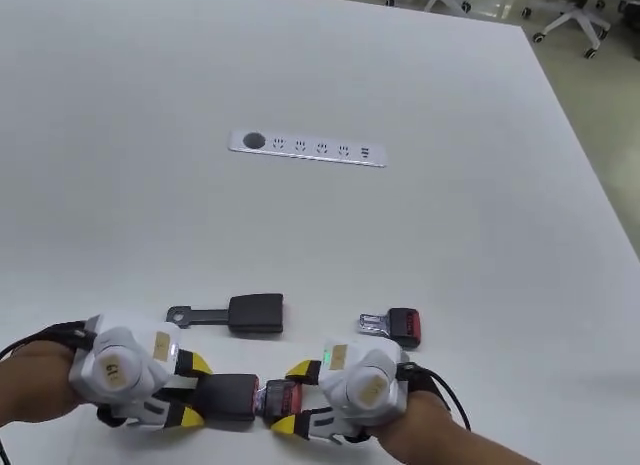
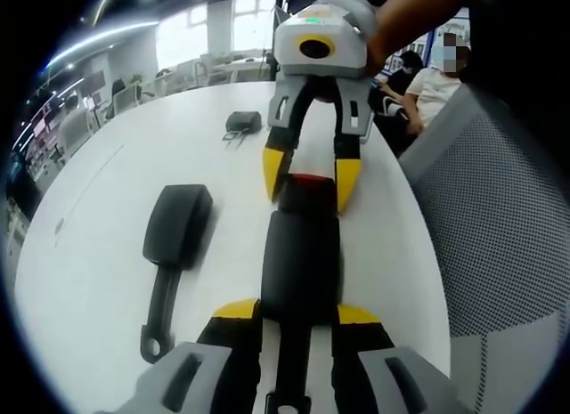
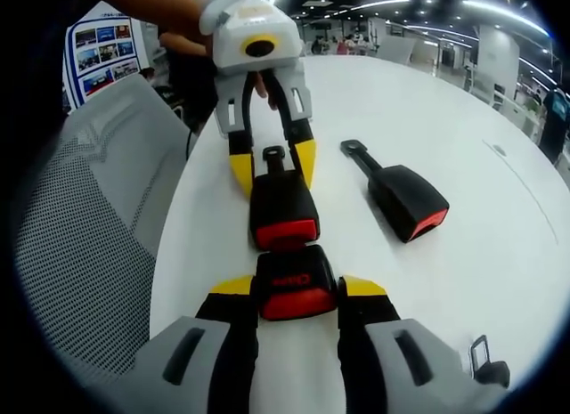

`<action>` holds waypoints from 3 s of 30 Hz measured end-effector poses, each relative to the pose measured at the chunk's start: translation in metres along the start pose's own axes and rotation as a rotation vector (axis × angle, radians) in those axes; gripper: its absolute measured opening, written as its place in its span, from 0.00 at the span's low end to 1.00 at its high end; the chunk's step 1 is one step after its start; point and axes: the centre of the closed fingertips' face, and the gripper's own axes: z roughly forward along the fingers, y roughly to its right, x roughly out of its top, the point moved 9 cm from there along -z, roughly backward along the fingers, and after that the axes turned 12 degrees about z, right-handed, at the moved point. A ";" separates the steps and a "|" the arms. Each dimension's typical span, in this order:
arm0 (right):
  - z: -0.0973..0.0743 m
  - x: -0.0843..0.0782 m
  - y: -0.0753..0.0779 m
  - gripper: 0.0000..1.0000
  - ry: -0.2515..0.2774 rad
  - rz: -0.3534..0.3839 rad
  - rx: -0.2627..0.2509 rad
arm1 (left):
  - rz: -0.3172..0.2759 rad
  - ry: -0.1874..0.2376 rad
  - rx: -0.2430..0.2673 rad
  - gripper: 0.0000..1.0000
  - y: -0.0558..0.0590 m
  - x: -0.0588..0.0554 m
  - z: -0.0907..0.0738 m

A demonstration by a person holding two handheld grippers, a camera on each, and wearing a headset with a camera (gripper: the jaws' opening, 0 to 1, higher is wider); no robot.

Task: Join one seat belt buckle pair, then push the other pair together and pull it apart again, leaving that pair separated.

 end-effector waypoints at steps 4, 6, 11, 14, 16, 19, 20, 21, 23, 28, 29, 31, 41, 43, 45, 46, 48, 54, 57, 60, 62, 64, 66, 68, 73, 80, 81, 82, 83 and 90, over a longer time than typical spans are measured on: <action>0.001 -0.001 -0.001 0.33 0.014 0.005 0.001 | -0.008 0.004 0.004 0.30 0.000 0.000 0.000; 0.001 -0.001 -0.002 0.33 0.019 0.008 -0.001 | -0.011 -0.001 0.004 0.30 0.001 0.002 0.000; 0.000 0.001 -0.003 0.34 0.012 0.029 -0.013 | -0.019 -0.028 0.002 0.31 0.001 0.007 0.000; -0.001 0.001 -0.004 0.34 0.014 0.027 -0.017 | 0.001 -0.044 0.007 0.31 0.002 0.008 0.000; 0.000 0.001 -0.003 0.35 0.013 0.027 -0.022 | 0.013 -0.051 0.012 0.32 0.003 0.008 0.000; 0.000 0.001 -0.004 0.35 0.004 0.021 -0.025 | 0.019 -0.065 0.012 0.32 0.002 0.009 0.001; 0.000 0.001 -0.004 0.35 0.005 0.018 -0.027 | 0.023 -0.071 0.012 0.32 0.003 0.010 0.001; 0.000 0.001 -0.004 0.35 0.007 0.015 -0.028 | 0.025 -0.074 0.013 0.32 0.002 0.010 0.002; -0.001 0.001 -0.005 0.35 0.011 0.014 -0.032 | 0.020 -0.082 0.016 0.33 0.003 0.012 0.001; -0.010 0.002 -0.005 0.42 0.047 0.090 -0.061 | -0.035 -0.071 0.028 0.45 0.007 0.020 -0.002; -0.012 0.001 -0.003 0.48 0.059 0.091 -0.064 | -0.048 -0.058 0.038 0.48 0.008 0.022 -0.003; -0.017 -0.001 -0.002 0.58 0.073 0.100 -0.074 | -0.071 -0.050 0.060 0.53 0.007 0.025 -0.006; -0.057 -0.011 0.009 0.77 0.137 0.150 -0.147 | -0.121 -0.004 0.176 0.76 -0.002 0.034 -0.023; -0.063 -0.014 0.012 0.77 0.145 0.156 -0.160 | -0.118 -0.004 0.188 0.80 -0.003 0.035 -0.025; -0.069 -0.019 0.017 0.78 0.151 0.164 -0.179 | -0.117 -0.007 0.197 0.79 -0.005 0.037 -0.027; -0.074 -0.021 0.020 0.78 0.157 0.169 -0.190 | -0.119 -0.004 0.201 0.79 -0.006 0.037 -0.028; -0.083 -0.023 0.023 0.78 0.174 0.185 -0.196 | -0.120 -0.002 0.210 0.80 -0.007 0.039 -0.030; -0.102 -0.029 0.034 0.80 0.189 0.186 -0.232 | -0.119 -0.005 0.228 0.79 -0.013 0.042 -0.036; -0.116 -0.026 0.039 0.81 0.207 0.182 -0.250 | -0.138 0.019 0.254 0.79 -0.020 0.047 -0.041; -0.126 -0.025 0.047 0.82 0.218 0.184 -0.256 | -0.150 0.038 0.276 0.79 -0.029 0.050 -0.046; -0.131 -0.023 0.052 0.80 0.227 0.189 -0.252 | -0.150 0.033 0.278 0.79 -0.035 0.048 -0.048; -0.135 -0.022 0.059 0.79 0.234 0.192 -0.250 | -0.143 0.026 0.278 0.79 -0.040 0.048 -0.048; -0.136 -0.022 0.066 0.80 0.233 0.190 -0.251 | -0.145 0.029 0.281 0.79 -0.047 0.046 -0.050; -0.138 -0.019 0.072 0.78 0.232 0.176 -0.241 | -0.145 0.033 0.285 0.79 -0.054 0.049 -0.051; -0.138 -0.020 0.087 0.75 0.212 0.152 -0.212 | -0.126 0.048 0.274 0.76 -0.070 0.048 -0.048; -0.129 -0.031 0.110 0.68 0.178 0.166 -0.138 | -0.136 0.055 0.239 0.75 -0.087 0.040 -0.033; -0.129 -0.033 0.115 0.67 0.163 0.159 -0.143 | -0.134 0.060 0.228 0.75 -0.088 0.039 -0.030; -0.128 -0.034 0.118 0.68 0.159 0.173 -0.132 | -0.132 0.067 0.217 0.74 -0.089 0.038 -0.028; -0.127 -0.035 0.121 0.69 0.168 0.181 -0.110 | -0.139 0.068 0.204 0.73 -0.090 0.035 -0.024; -0.120 -0.051 0.137 0.73 0.079 0.158 -0.049 | -0.162 0.056 0.149 0.70 -0.099 0.021 -0.001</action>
